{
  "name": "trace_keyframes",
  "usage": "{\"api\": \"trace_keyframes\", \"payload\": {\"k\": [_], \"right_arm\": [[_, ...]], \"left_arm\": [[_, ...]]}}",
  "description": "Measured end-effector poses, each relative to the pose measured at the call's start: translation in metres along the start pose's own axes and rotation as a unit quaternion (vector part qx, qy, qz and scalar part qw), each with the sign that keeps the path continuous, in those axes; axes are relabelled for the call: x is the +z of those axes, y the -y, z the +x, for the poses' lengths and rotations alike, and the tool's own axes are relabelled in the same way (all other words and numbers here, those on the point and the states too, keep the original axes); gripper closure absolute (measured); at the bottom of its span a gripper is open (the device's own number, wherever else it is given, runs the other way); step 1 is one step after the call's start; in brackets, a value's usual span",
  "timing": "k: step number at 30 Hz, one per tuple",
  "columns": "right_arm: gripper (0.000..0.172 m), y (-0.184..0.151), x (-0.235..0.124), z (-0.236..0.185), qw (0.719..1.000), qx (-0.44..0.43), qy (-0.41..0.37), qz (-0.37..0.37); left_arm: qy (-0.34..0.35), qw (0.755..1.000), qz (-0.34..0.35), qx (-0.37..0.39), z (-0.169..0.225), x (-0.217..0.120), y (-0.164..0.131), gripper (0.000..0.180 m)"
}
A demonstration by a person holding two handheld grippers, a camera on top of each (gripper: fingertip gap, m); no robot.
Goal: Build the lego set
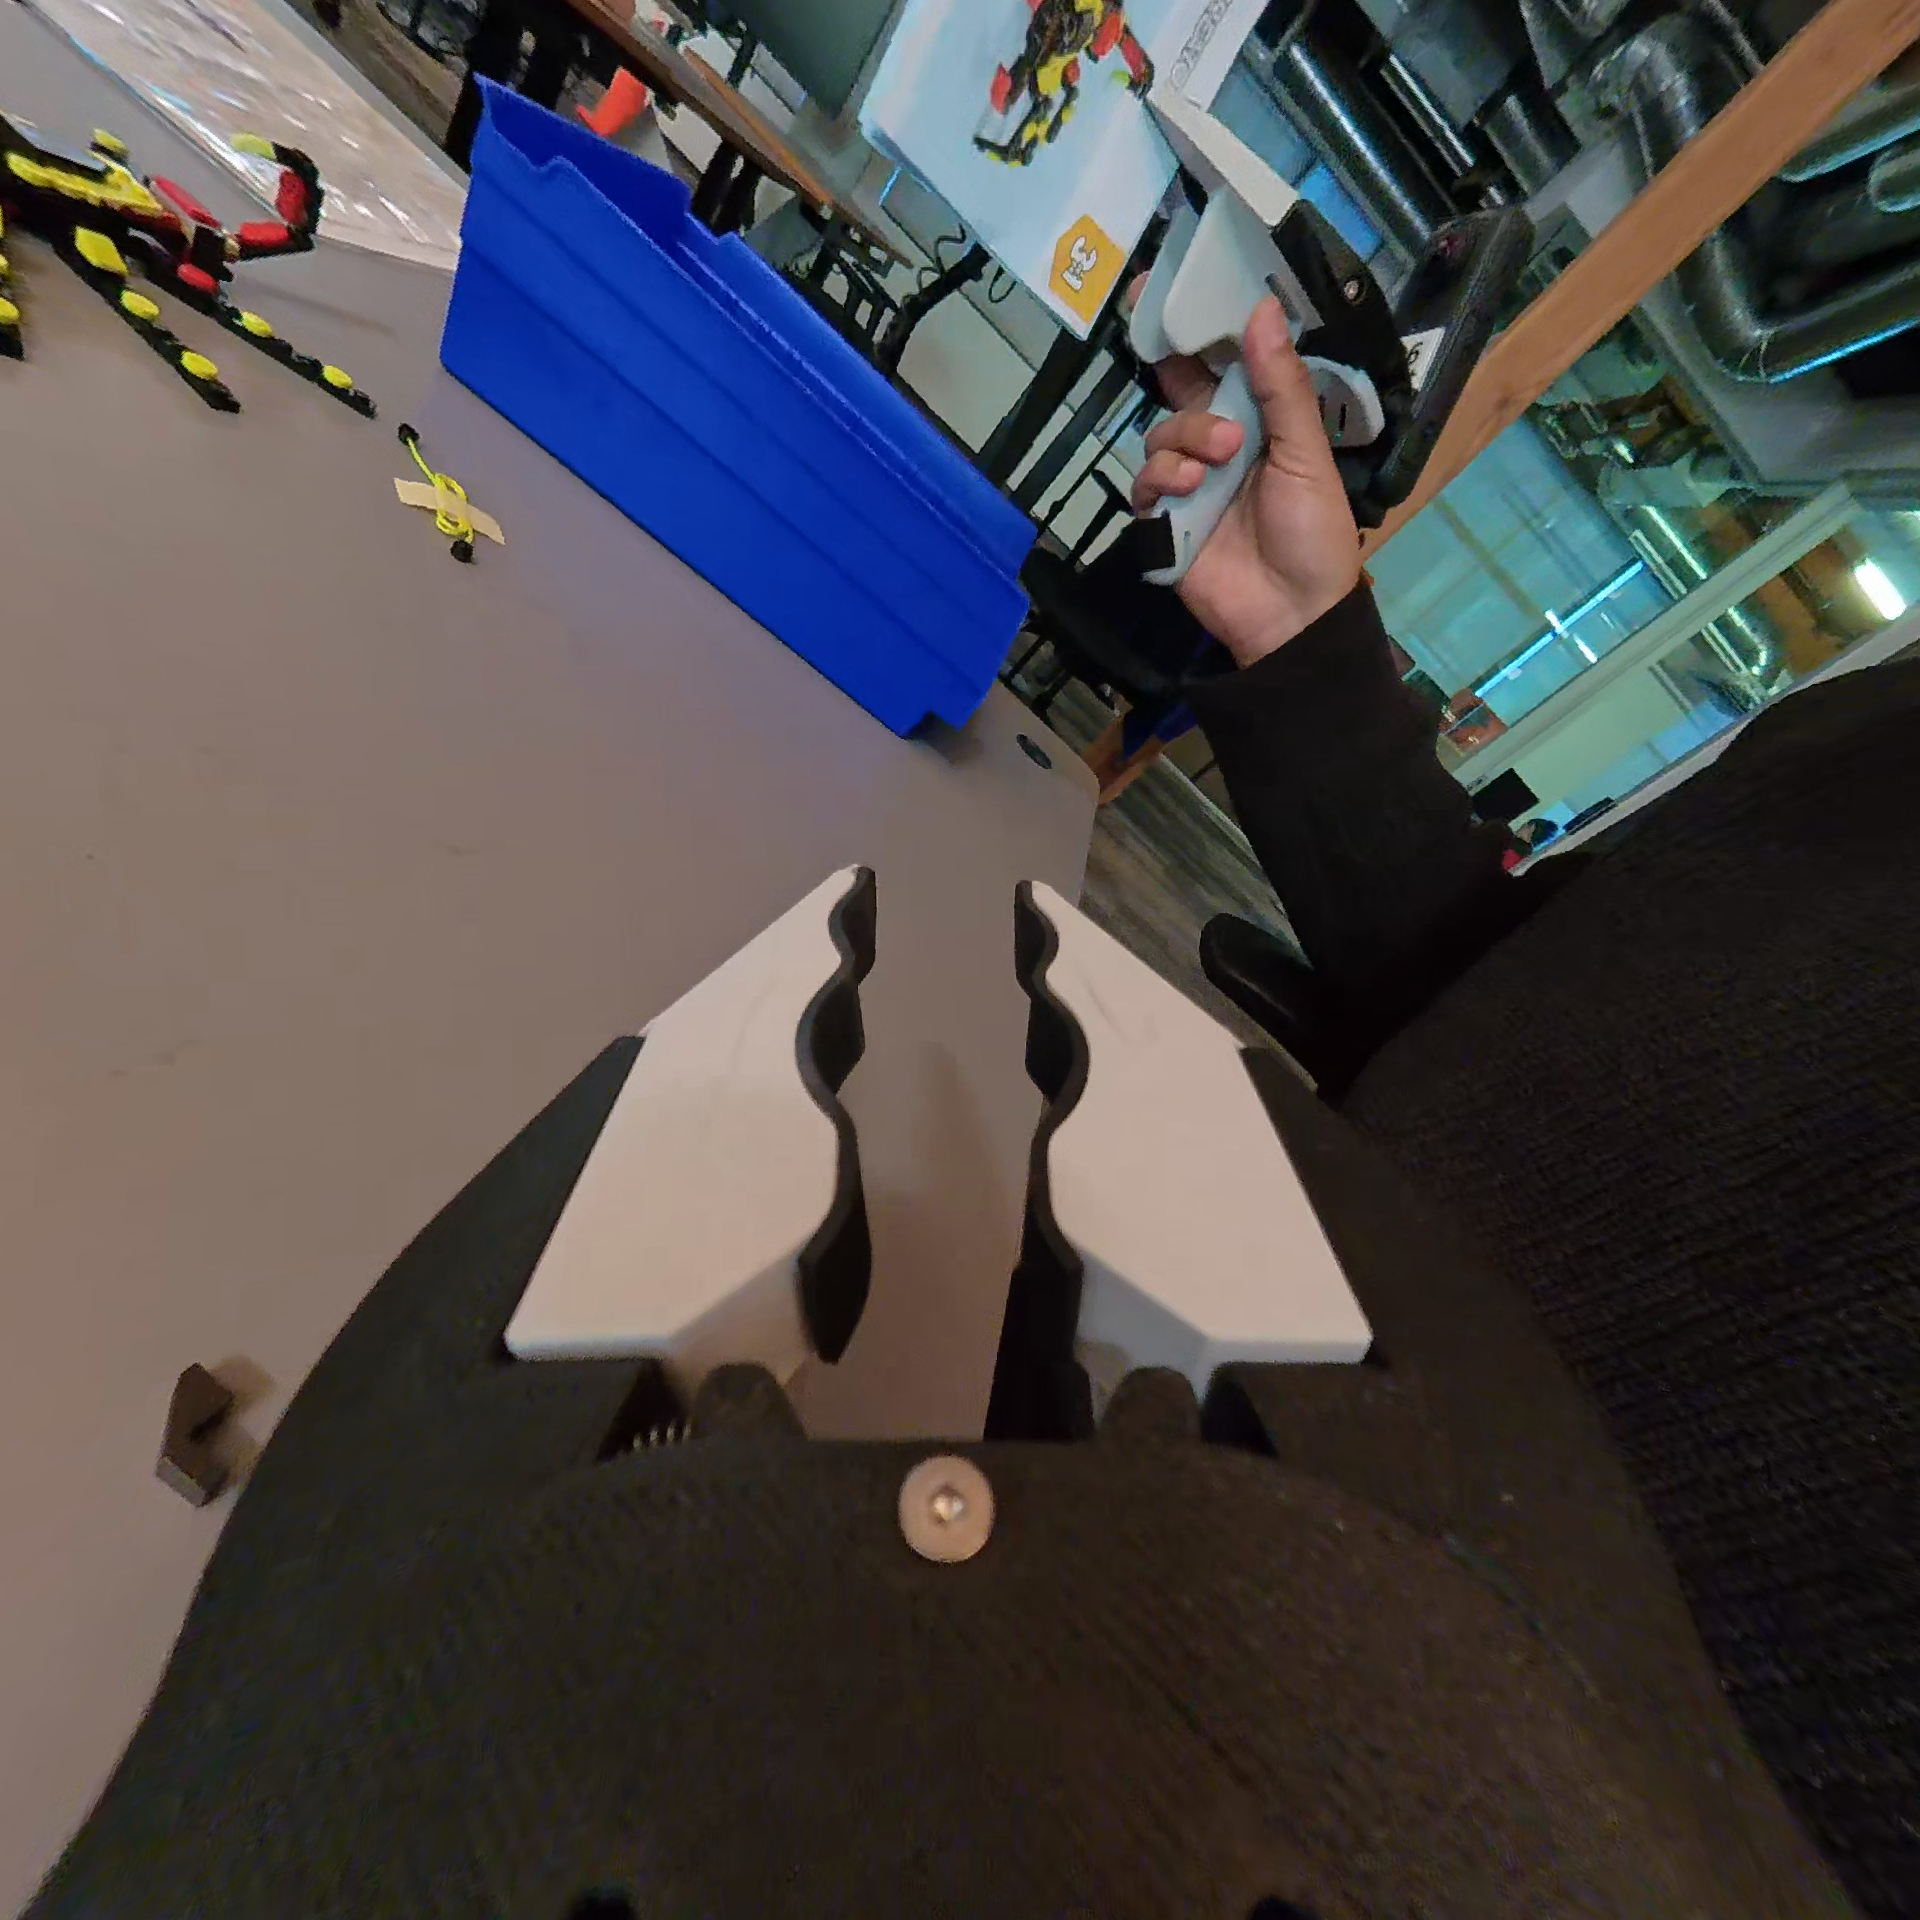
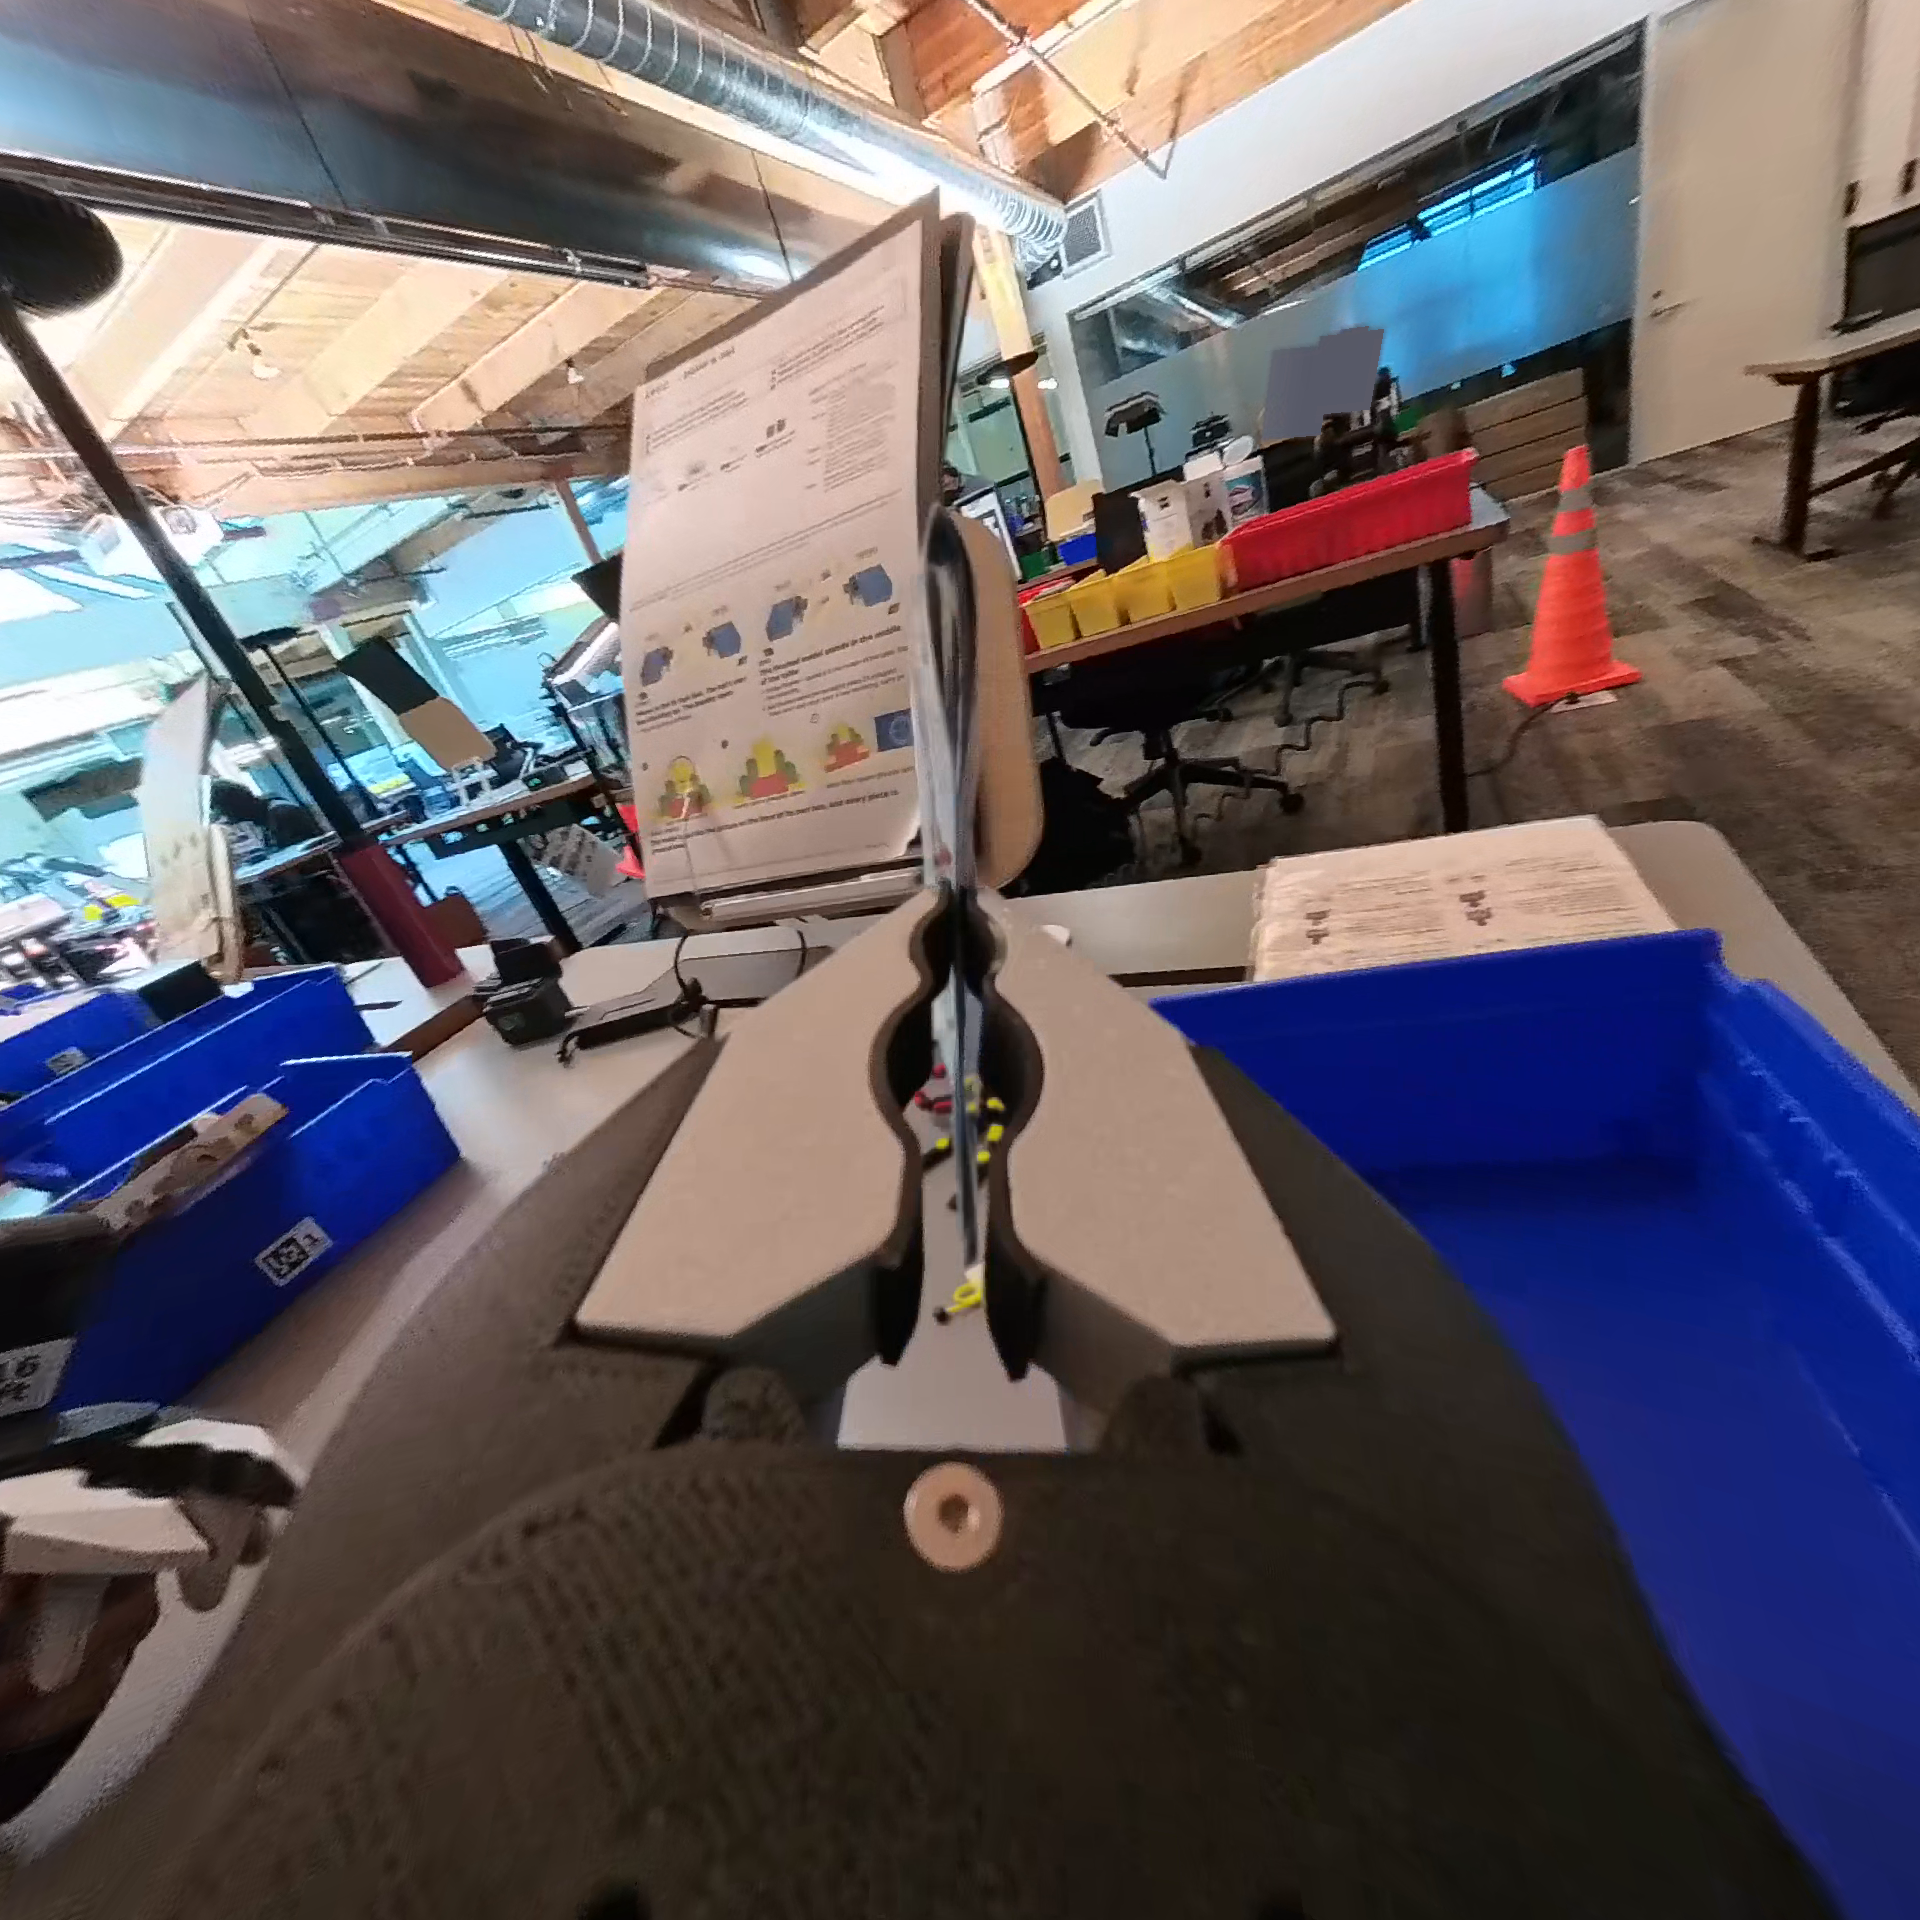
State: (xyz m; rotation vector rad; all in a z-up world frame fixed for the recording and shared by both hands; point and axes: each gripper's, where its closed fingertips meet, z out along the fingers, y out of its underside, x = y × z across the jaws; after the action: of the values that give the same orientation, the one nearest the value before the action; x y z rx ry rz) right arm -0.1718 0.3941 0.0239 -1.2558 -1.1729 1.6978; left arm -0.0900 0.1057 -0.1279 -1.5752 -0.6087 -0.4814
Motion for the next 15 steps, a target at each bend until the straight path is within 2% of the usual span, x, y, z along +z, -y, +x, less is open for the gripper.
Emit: {"api": "trace_keyframes", "payload": {"k": [2, 5, 9, 13, 15], "right_arm": [[0.172, 0.005, -0.005, 0.010, 1.000, 0.001, -0.019, 0.010], [0.172, 0.003, -0.013, 0.048, 0.997, 0.021, -0.075, 0.008], [0.172, -0.041, -0.015, 0.112, 0.981, 0.105, -0.154, -0.058], [0.172, -0.087, -0.003, 0.139, 0.945, 0.257, -0.177, -0.096], [0.172, -0.099, 0.007, 0.145, 0.933, 0.286, -0.191, -0.103]], "left_arm": [[0.001, 1.000, -0.003, 0.003, -0.001, 0.000, -0.001, 0.157], [0.001, 1.000, -0.007, 0.002, -0.002, -0.001, -0.003, 0.157], [-0.006, 1.000, -0.003, -0.006, -0.001, -0.001, -0.002, 0.157], [-0.003, 1.000, -0.006, -0.003, -0.001, 0.001, -0.003, 0.157], [0.000, 1.000, -0.008, 0.000, -0.001, 0.003, -0.004, 0.157]]}}
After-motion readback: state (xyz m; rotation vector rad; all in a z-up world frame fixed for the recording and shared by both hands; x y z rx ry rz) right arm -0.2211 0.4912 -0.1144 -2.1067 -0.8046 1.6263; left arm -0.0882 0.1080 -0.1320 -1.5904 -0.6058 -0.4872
